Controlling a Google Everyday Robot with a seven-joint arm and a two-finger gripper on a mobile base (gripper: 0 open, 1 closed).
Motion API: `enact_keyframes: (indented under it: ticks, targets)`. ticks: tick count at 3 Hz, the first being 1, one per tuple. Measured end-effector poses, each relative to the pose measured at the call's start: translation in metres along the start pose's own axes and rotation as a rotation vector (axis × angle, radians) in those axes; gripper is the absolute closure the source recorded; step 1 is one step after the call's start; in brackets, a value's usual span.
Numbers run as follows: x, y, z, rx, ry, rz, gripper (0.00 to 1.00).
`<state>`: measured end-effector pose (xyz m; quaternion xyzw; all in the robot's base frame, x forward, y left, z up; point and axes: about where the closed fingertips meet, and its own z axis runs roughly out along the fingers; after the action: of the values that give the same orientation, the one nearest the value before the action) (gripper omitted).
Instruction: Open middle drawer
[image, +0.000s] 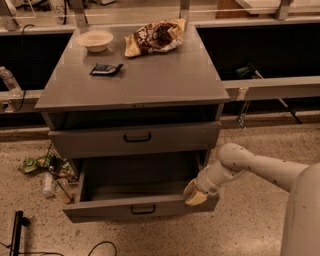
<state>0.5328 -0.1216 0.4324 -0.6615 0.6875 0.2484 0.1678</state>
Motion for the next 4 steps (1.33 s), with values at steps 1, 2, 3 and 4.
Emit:
enact_keyframes:
  ticks: [1, 2, 3, 4]
  targets:
    - [-0.017, -0.016, -0.025, 0.048, 0.019, -0.046, 0.54]
    - [-0.044, -0.040, -0.064, 0.116, 0.056, -0.116, 0.77]
    - [-0.062, -0.062, -0.073, 0.154, 0.060, -0.176, 1.00]
    - [-0.055, -0.067, -0.043, 0.138, 0.043, -0.172, 1.00]
